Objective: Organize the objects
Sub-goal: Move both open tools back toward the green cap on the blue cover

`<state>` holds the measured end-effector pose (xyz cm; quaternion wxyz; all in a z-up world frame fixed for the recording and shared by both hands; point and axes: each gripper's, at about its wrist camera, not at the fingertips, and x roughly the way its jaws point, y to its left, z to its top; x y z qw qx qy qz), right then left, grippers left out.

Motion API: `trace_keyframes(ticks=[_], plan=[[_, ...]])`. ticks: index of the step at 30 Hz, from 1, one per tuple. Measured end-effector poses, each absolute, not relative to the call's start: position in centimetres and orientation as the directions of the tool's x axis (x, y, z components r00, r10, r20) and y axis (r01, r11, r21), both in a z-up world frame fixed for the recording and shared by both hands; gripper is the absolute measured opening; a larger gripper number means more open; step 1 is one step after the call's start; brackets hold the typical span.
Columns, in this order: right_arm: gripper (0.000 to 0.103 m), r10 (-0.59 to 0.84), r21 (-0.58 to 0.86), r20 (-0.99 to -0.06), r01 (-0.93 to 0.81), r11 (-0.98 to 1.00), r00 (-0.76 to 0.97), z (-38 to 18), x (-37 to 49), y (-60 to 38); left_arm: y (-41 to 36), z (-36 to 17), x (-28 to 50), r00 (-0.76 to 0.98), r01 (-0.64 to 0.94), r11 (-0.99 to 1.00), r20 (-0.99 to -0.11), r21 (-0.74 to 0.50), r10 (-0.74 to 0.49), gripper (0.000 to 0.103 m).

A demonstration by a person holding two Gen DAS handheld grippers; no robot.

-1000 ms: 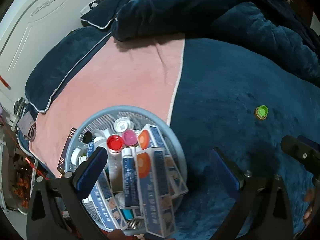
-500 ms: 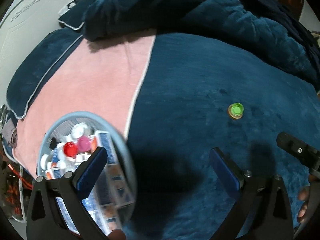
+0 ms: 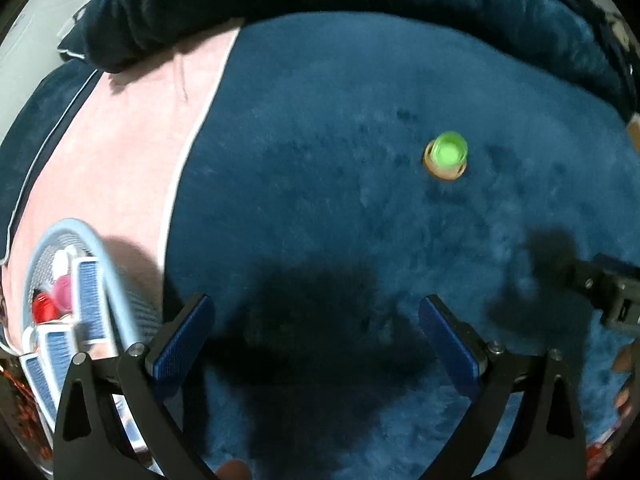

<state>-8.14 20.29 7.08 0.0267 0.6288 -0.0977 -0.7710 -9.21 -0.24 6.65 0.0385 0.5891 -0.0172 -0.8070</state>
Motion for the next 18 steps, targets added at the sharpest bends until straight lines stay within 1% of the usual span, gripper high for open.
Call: trace_keyframes(ticks=[4, 7, 9, 11, 15, 18], plan=[[0.103, -0.089, 0.106, -0.982, -0.099, -0.989, -0.169, 4.4, -8.5, 20.8, 0.0, 2.6, -9.6, -0.25, 0.032, -0.995, -0.963, 0.096, -0.101, 0.102], [0.103, -0.072, 0.086, -0.987, -0.095, -0.992, -0.141, 2.7, -8.6, 20.9, -0.5, 0.2, -9.8, -0.23, 0.044, -0.997, -0.971, 0.06, -0.069, 0.103], [0.103, -0.065, 0.076, -0.989, -0.082, -0.994, -0.137, 1.7, -8.6, 20.9, -1.4, -0.1, -10.1, -0.239, 0.085, -0.996, -0.971, -0.003, -0.017, 0.103], [0.103, -0.045, 0.058, -0.988, -0.081, -0.995, -0.149, 1.4, -8.6, 20.8, -1.9, -0.4, -10.2, -0.245, 0.104, -0.994, -0.969, -0.035, 0.008, 0.103], [0.103, 0.008, 0.006, -0.988, -0.093, -0.996, -0.152, 1.2, -8.7, 20.4, -1.7, -0.5, -9.8, -0.296, 0.077, -0.997, -0.955, -0.03, 0.005, 0.103], [0.103, 0.01, 0.006, -0.989, -0.108, -0.994, -0.149, 1.2, -8.7, 20.6, -1.7, -0.5, -9.4, -0.335, 0.066, -0.997, -0.942, -0.036, 0.011, 0.103]])
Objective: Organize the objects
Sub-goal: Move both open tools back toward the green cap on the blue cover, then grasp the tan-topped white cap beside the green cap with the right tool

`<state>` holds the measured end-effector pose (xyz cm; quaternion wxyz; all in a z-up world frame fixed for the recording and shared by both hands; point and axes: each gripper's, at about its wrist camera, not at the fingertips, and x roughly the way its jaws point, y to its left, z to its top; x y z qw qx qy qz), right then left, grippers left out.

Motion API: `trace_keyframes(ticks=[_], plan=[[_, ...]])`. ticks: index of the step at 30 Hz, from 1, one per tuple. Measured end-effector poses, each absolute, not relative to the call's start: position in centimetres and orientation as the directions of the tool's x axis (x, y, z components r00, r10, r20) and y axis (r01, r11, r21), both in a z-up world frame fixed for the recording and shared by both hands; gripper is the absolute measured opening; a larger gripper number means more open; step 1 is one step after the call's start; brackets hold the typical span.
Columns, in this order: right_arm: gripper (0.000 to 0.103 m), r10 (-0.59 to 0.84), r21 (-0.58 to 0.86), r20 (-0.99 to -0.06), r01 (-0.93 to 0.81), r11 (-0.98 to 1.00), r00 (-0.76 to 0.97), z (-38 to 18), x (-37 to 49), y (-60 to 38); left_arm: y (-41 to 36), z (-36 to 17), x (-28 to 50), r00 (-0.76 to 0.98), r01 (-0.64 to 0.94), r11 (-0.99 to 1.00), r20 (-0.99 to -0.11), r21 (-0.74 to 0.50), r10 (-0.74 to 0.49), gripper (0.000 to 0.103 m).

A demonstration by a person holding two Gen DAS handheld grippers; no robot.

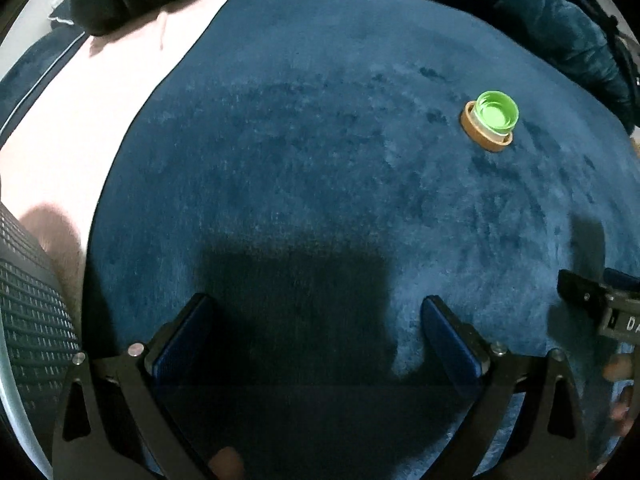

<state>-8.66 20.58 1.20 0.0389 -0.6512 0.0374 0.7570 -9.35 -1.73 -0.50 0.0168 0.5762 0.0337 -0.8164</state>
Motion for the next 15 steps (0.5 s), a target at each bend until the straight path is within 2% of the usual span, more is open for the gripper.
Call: trace_keyframes(ticks=[5, 10, 15], plan=[[0.103, -0.019, 0.036, -0.992, -0.138, -0.99, -0.128, 2.0, -8.9, 21.4, -2.0, -0.5, -9.5, -0.325, 0.045, -0.998, -0.945, -0.045, 0.028, 0.103], [0.103, -0.088, 0.13, -0.966, -0.163, -0.978, -0.244, 5.6, -10.7, 21.4, -2.2, -0.6, -9.8, -0.298, 0.051, -0.998, -0.954, -0.044, 0.027, 0.103], [0.103, -0.109, 0.151, -0.961, -0.152, -0.977, -0.254, 6.9, -14.5, 19.9, -2.4, -0.7, -9.7, -0.291, 0.052, -0.998, -0.956, -0.044, 0.027, 0.103]])
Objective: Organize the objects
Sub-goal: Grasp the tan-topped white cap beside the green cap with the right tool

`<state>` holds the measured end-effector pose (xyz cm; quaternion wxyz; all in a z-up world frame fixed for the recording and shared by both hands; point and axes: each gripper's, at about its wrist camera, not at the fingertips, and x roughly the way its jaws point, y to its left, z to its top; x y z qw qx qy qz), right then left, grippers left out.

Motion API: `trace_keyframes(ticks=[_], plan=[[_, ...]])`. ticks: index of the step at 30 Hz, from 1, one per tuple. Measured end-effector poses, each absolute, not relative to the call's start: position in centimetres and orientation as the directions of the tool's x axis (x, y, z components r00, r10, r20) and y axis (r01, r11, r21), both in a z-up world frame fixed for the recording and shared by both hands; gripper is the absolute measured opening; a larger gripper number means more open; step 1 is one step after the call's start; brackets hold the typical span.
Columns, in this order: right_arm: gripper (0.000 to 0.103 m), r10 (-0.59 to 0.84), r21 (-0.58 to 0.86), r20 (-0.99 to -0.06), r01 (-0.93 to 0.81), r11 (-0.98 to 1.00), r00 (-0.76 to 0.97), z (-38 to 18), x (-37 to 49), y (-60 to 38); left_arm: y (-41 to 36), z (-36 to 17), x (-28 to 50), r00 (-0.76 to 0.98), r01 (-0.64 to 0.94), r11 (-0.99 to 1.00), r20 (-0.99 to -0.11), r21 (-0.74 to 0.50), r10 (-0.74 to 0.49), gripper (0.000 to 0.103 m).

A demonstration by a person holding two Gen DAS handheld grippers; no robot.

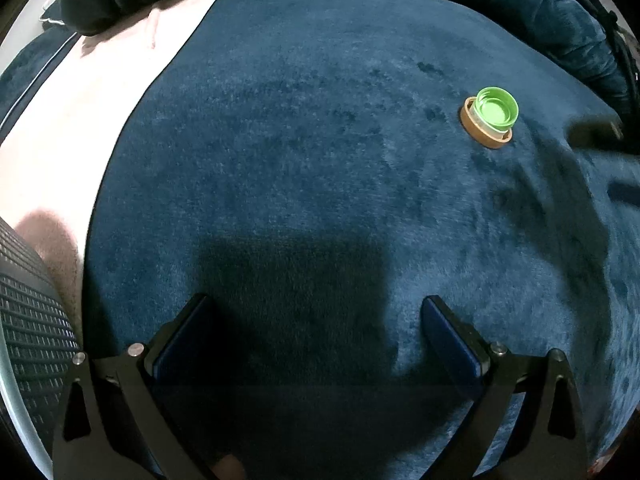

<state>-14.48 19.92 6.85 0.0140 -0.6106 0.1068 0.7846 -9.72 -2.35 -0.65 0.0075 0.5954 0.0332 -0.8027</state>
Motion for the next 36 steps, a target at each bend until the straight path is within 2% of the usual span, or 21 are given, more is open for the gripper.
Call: trace_keyframes(ticks=[6, 9, 13, 17, 21, 27, 31, 33, 35, 36], plan=[[0.103, -0.093, 0.131, -0.969, -0.159, -0.979, -0.227, 5.5, -17.1, 17.4, -2.6, -0.6, -9.8, -0.283, 0.051, -0.998, -0.959, -0.045, 0.029, 0.103], [0.103, -0.055, 0.085, -0.986, -0.191, -0.978, -0.158, 3.9, -18.3, 16.4, -2.6, -0.6, -9.8, -0.284, 0.052, -0.998, -0.959, -0.045, 0.029, 0.103], [0.103, -0.062, 0.087, -0.99, -0.197, -0.977, -0.128, 3.1, -15.8, 18.0, -2.7, -0.6, -9.7, -0.281, 0.053, -0.998, -0.959, -0.043, 0.026, 0.103], [0.103, 0.02, -0.01, -0.998, -0.154, -0.988, -0.064, 2.9, -11.8, 19.7, -2.6, -0.6, -9.8, -0.288, 0.053, -0.998, -0.957, -0.041, 0.024, 0.103], [0.103, -0.011, 0.033, -0.994, -0.192, -0.981, -0.112, 4.6, -9.7, 21.4, -2.9, -0.6, -9.6, -0.294, 0.055, -0.998, -0.956, -0.041, 0.023, 0.103], [0.102, -0.089, 0.127, -0.968, -0.151, -0.98, -0.236, 7.2, -11.1, 20.1, -3.2, -0.5, -9.3, -0.291, 0.055, -0.998, -0.956, -0.041, 0.023, 0.103], [0.083, -0.067, 0.094, -0.974, -0.117, -0.989, -0.216, 6.1, -13.1, 19.6, -3.4, -0.6, -8.7, -0.287, 0.051, -0.998, -0.958, -0.04, 0.024, 0.103], [0.078, -0.075, 0.098, -0.978, -0.116, -0.988, -0.196, 5.3, -14.9, 19.7, -3.7, -0.5, -8.7, -0.286, 0.049, -0.998, -0.958, -0.04, 0.025, 0.103], [0.065, -0.08, 0.102, -0.983, -0.126, -0.987, -0.166, 4.2, -15.5, 19.8, -3.3, -0.4, -9.4, -0.283, 0.047, -0.998, -0.959, -0.039, 0.024, 0.103], [0.049, -0.068, 0.088, -0.985, -0.123, -0.988, -0.161, 4.1, -15.7, 19.4, -3.1, -0.4, -9.5, -0.282, 0.046, -0.998, -0.959, -0.039, 0.025, 0.103]])
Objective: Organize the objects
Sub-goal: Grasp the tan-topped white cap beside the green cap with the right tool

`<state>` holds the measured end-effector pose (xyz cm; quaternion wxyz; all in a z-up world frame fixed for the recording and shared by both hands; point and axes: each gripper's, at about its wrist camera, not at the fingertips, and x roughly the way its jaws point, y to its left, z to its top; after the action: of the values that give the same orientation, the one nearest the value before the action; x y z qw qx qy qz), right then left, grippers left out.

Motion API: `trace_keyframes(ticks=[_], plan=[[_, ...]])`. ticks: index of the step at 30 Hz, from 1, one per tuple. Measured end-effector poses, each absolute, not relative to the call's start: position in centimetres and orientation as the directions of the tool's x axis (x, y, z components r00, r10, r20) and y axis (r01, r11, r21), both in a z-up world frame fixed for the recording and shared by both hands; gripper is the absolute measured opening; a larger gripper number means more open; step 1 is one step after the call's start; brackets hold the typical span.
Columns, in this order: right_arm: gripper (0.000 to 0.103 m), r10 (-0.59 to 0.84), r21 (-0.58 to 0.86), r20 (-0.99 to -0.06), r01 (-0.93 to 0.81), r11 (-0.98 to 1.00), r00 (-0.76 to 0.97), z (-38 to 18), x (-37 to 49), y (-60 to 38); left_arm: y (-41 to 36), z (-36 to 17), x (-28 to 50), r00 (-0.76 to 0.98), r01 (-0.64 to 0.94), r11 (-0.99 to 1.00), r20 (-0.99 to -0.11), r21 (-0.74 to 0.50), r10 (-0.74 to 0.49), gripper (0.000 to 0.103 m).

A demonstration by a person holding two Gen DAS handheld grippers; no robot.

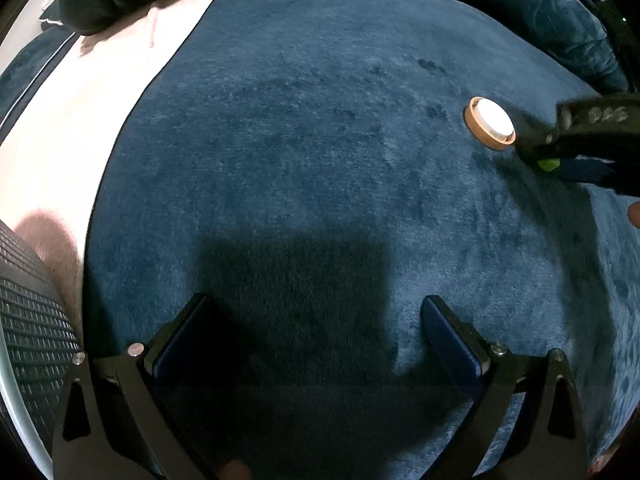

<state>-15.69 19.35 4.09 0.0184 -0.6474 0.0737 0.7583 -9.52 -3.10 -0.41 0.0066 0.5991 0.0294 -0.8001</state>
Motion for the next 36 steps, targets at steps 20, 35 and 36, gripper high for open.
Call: trace_keyframes(ticks=[20, 35, 36], plan=[[0.055, -0.134, 0.147, -0.963, -0.036, -0.989, -0.232, 8.3, -12.8, 19.6, -3.3, -0.7, -10.4, -0.284, 0.054, -0.998, -0.959, -0.033, 0.016, 0.103], [0.055, -0.029, 0.011, -0.983, 0.101, -0.995, -0.181, 4.9, -10.1, 16.4, -3.4, -0.4, -10.1, -0.29, 0.044, -0.998, -0.957, -0.038, 0.023, 0.103], [0.055, -0.03, 0.009, -0.985, 0.121, -0.993, -0.17, 5.2, -9.5, 16.5, -3.5, -0.4, -10.1, -0.293, 0.044, -0.998, -0.956, -0.038, 0.023, 0.103]])
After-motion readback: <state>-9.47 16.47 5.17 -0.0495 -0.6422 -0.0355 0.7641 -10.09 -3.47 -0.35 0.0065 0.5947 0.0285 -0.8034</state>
